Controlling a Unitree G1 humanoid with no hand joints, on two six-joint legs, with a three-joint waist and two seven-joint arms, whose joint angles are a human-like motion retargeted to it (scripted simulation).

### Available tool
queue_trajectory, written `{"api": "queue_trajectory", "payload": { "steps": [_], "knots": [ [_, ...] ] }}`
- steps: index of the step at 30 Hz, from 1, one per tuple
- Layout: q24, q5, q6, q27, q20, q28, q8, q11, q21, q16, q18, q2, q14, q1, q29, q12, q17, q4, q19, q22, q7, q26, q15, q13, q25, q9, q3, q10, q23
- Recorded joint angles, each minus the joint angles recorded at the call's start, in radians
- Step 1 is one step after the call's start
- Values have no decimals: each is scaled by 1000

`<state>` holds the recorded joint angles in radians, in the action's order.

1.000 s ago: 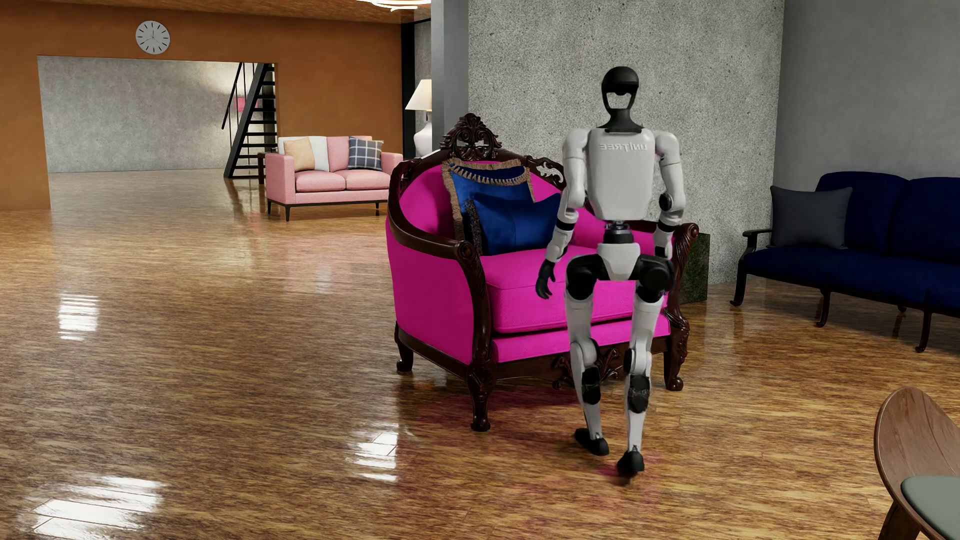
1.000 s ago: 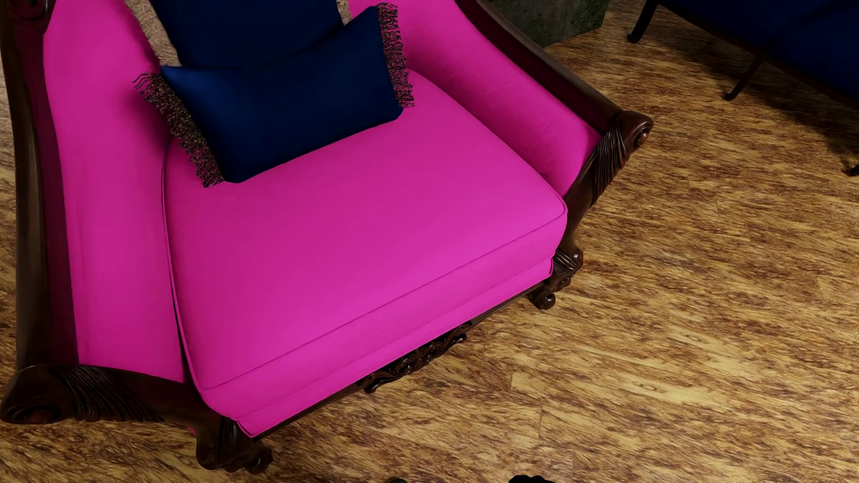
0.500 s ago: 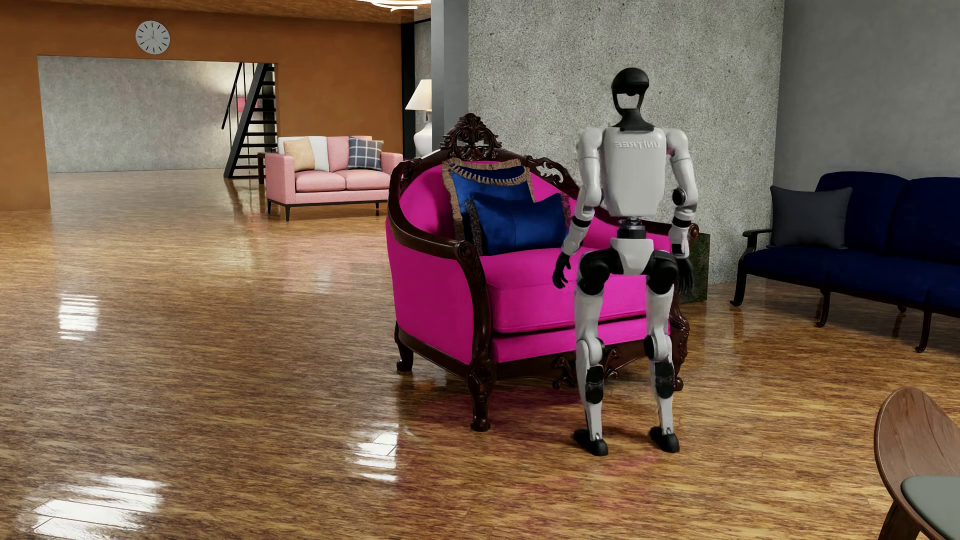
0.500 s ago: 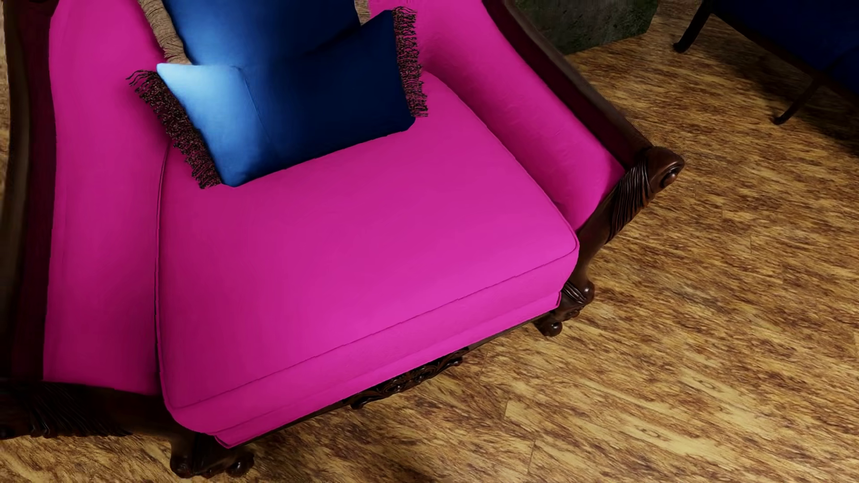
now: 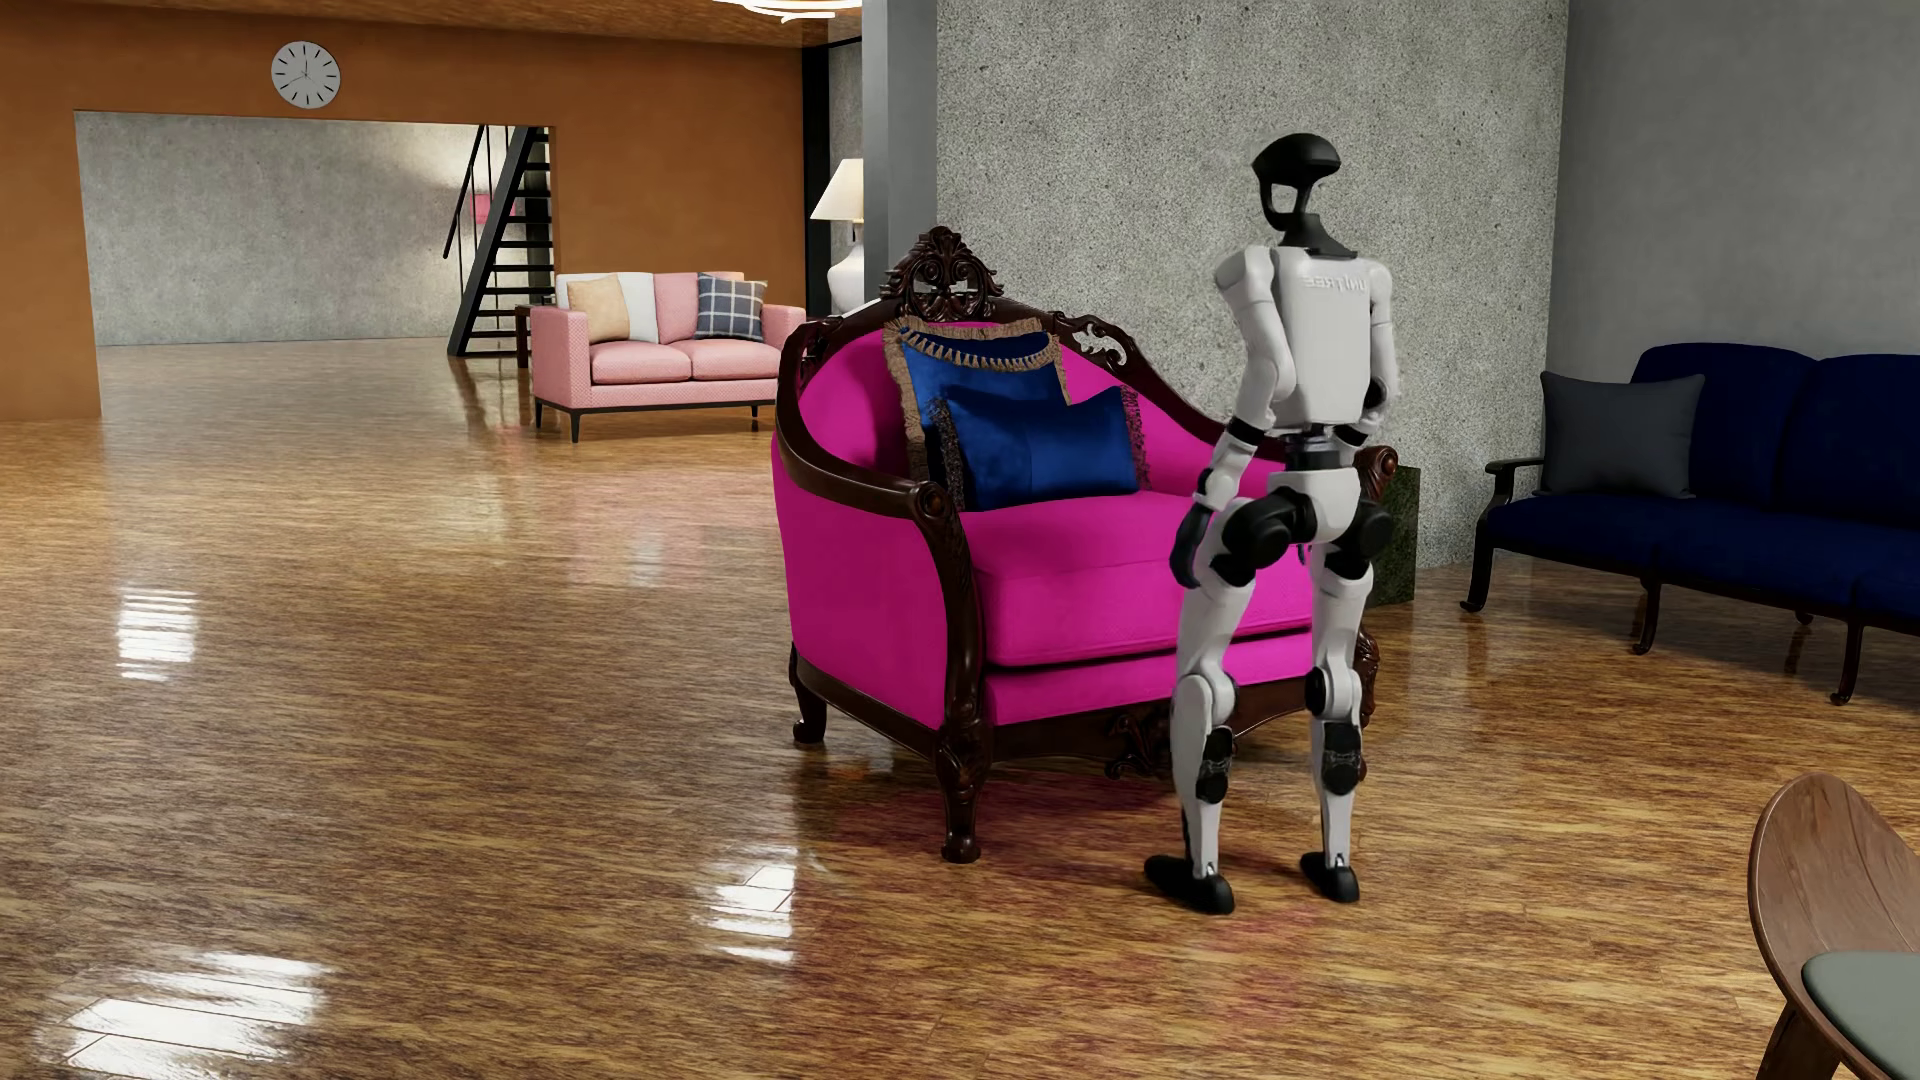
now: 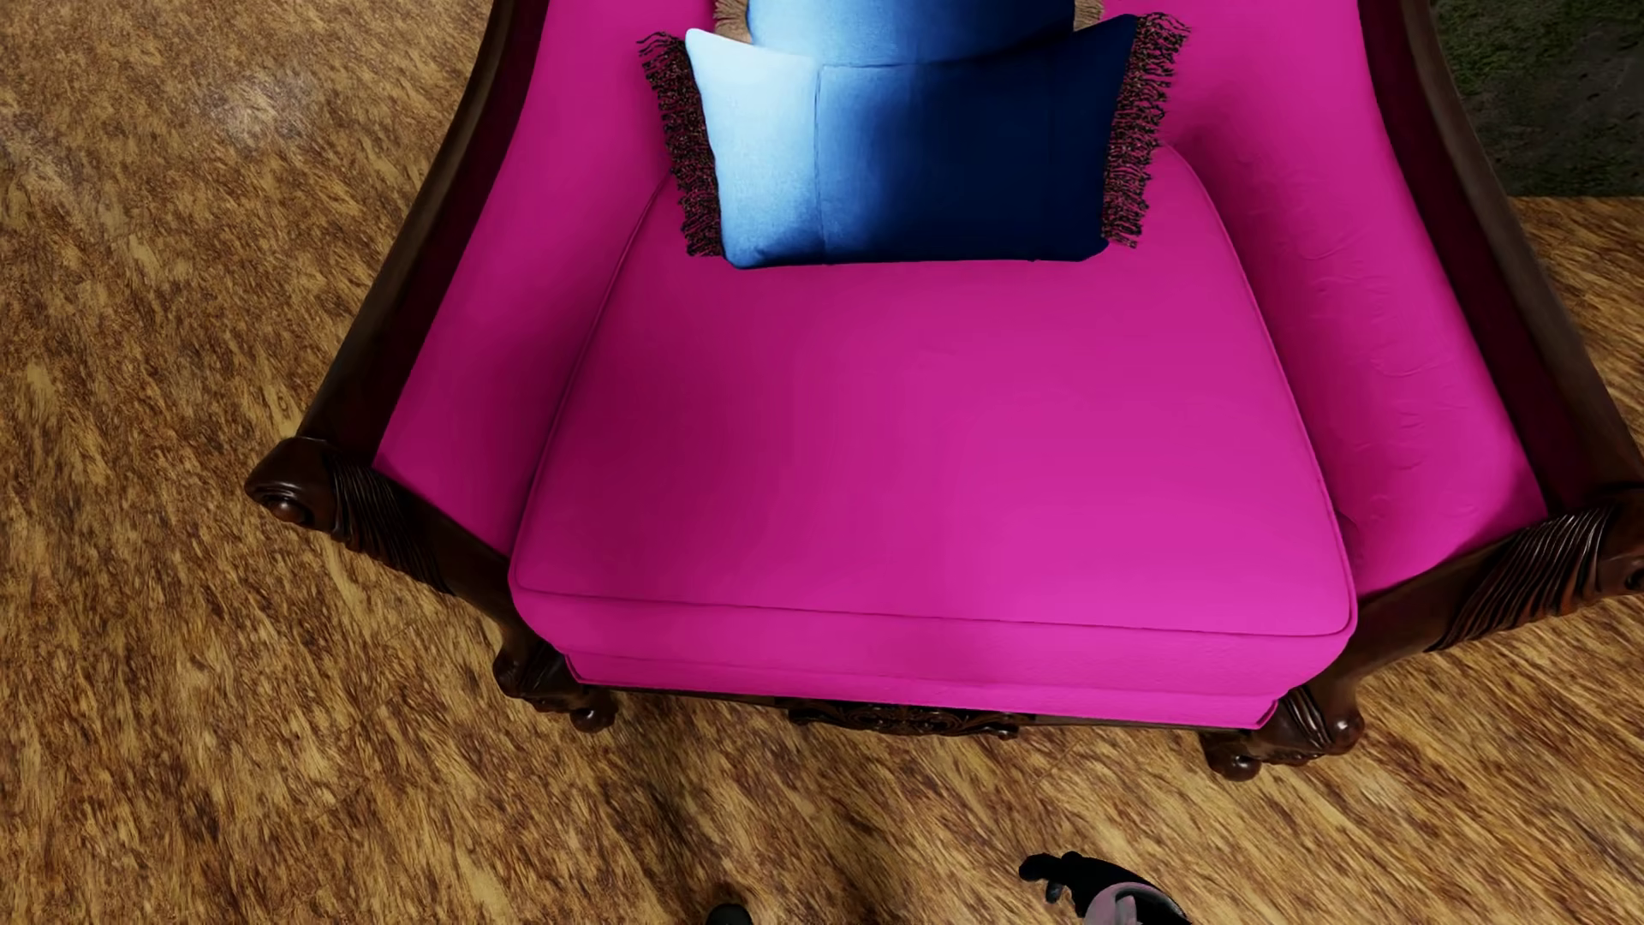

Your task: Go to the pink armchair

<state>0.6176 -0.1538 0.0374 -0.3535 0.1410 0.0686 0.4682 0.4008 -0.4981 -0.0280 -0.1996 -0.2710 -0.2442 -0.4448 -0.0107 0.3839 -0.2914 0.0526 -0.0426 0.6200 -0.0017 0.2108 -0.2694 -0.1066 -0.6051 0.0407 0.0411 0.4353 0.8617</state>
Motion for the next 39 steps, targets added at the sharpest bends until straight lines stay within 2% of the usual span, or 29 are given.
{"api": "queue_trajectory", "payload": {
  "steps": [2, 3, 8, 11, 12, 13, 15, 17, 19, 21, 23, 24, 26, 27, 29, 31, 32, 33, 34, 35, 39],
  "knots": [
    [14, -9, 3, -3, 7, -12, 34, 7, -40, -15, 42, 4, -7, -12, -2, 4, -20, 68, -2, 17, 98, -1, -2, -42, -5, -1, -5, 64, 21],
    [18, -11, 3, -5, 10, -15, 42, 13, -46, -25, 46, 4, -16, -16, 9, 6, -22, 97, -3, 25, 108, 0, -4, -57, -1, -1, -6, 103, 20],
    [44, -13, -2, 28, 16, -35, 37, 27, -37, -52, 50, 6, -63, 40, 79, 19, 6, 167, 9, 34, 14, 12, 0, -69, 51, -3, -18, 150, -39],
    [52, -20, -1, 54, -3, -53, 24, 21, -51, -48, 52, 11, -18, 111, 87, 10, 17, 180, 26, 23, 2, 0, 11, -37, 57, -9, -30, 69, -84],
    [58, -24, 1, 57, -13, -57, 23, 16, -49, -47, 7, 15, 11, 133, 90, 2, 22, 186, 34, 18, 17, -4, 17, -18, 62, -12, -35, 31, -94],
    [72, -30, 4, 55, -22, -53, 23, 10, -43, -47, -10, 21, 15, 153, 95, -7, 29, 186, 43, 12, 35, -5, 24, 3, 69, -14, -40, 1, -99],
    [82, -50, 11, 33, -31, -32, 25, 2, -12, -34, 15, 32, -22, 186, 110, -26, 49, 176, 66, -2, 83, -4, 43, 49, 88, -16, -48, -42, -85],
    [58, -91, 13, -10, -44, -21, 16, 3, 33, -8, 50, 29, -30, 207, 122, -52, 73, 135, 92, -9, 104, -18, 66, 95, 114, -16, -50, -79, -48],
    [72, -143, 6, -42, -76, -16, -11, 13, 27, -7, 84, 8, -34, 215, 100, -57, 94, 83, 118, -30, 124, -34, 87, 120, 112, -14, -48, -97, 8],
    [79, -196, -6, -39, -97, -4, -56, 32, -29, -1, 118, -33, -41, 211, 50, -66, 99, 30, 139, -41, 155, -40, 111, 134, 94, -6, -44, -101, 42],
    [48, -235, -22, -32, -100, 8, -120, 54, -30, 12, 146, -85, -52, 202, 106, -76, 100, -11, 157, -22, 198, -36, 132, 146, 113, 6, -42, -94, 31],
    [34, -245, -31, -32, -106, 8, -149, 66, -33, 11, 158, -112, -60, 196, 139, -80, 97, -24, 147, -4, 222, -28, 141, 146, 109, 12, -44, -87, 16],
    [34, -250, -49, -43, -142, -3, -166, 99, -45, -8, 176, -158, -70, 191, 136, -92, 91, -32, 45, 36, 266, -11, 146, 134, 77, 22, -53, -80, -19],
    [40, -234, -57, -50, -163, -13, -171, 136, -48, -23, 184, -181, -72, 190, 123, -100, 90, -30, 35, 55, 285, -3, 118, 124, 59, 26, -58, -78, -36],
    [42, -158, -67, -54, -183, -33, -212, 238, -64, -49, 190, -225, -78, 187, 106, -111, 91, -14, 49, 74, 317, 9, 51, 102, 25, 30, -68, -73, -53],
    [35, -73, -75, -48, -184, -23, -213, 300, -76, -63, 192, -236, -81, 181, 91, -127, 88, 1, 61, 59, 344, 6, -10, 96, 5, 27, -70, -68, -72],
    [28, -23, -78, -40, -185, -8, -226, 300, -70, -65, 192, -227, -80, 182, 85, -139, 88, 6, 70, 47, 353, 0, -17, 104, 8, 24, -70, -72, -82],
    [18, 30, -81, -32, -187, 5, -254, 276, -59, -68, 192, -206, -78, 186, 80, -150, 90, 7, 42, 33, 359, -8, 3, 114, 23, 19, -69, -80, -89],
    [8, 49, -83, -22, -190, 13, -248, 216, -47, -70, 192, -169, -73, 193, 73, -161, 95, 5, -21, 21, 362, -15, -7, 127, 45, 13, -65, -91, -89],
    [-1, 57, -84, -15, -192, 19, -235, 144, -43, -70, 191, -125, -67, 201, 62, -172, 101, 2, -40, 11, 359, -18, -24, 139, 63, 7, -62, -101, -83],
    [-30, 86, -67, -15, -168, 65, -203, 15, -133, -45, 185, -47, -67, 198, 23, -167, 116, 23, -25, -31, 337, -32, 18, 106, 73, -6, -50, -84, 3]
  ]
}}
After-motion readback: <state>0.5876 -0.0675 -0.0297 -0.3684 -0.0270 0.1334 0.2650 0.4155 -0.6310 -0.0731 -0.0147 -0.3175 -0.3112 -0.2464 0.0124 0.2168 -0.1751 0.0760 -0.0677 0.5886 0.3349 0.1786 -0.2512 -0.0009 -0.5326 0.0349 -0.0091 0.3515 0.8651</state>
